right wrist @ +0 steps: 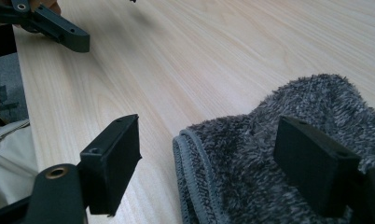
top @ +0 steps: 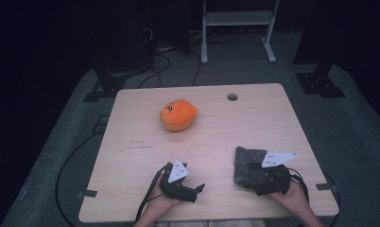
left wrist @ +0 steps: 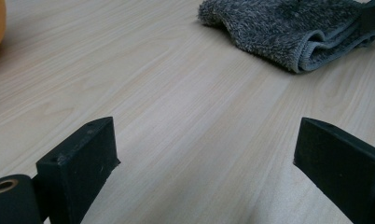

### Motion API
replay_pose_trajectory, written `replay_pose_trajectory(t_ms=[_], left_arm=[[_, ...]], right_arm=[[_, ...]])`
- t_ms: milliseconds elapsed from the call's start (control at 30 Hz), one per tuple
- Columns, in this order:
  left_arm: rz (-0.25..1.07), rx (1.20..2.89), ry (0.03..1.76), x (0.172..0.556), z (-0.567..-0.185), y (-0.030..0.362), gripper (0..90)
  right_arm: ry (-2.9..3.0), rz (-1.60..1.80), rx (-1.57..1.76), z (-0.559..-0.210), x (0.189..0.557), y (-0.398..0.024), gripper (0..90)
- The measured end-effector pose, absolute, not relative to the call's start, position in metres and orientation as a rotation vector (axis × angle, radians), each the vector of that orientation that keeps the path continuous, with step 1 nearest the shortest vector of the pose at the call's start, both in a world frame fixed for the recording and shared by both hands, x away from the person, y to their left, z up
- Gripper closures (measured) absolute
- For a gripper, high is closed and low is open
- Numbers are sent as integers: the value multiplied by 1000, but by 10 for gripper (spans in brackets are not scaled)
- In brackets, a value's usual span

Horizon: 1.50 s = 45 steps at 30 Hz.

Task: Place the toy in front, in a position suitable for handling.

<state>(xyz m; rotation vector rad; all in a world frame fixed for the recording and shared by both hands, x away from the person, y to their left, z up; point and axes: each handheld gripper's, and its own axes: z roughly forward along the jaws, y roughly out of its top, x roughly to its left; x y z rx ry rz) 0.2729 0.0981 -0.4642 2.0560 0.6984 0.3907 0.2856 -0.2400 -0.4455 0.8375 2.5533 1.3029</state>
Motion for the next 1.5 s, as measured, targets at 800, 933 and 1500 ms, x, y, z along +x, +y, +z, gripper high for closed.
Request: replay_pose_trajectory(t_ms=[800,933,1500], left_arm=[[423,2006,752,273,-460,112,54],[430,1992,752,273,-459,113,55],[614,1836,807,333,-403,133,54]], right_arm=[[2522,1257,833,-444,292,-240,224],[2492,1255,879,-444,297,-249,224],[2488,1266,908,-445,299,-255,223]])
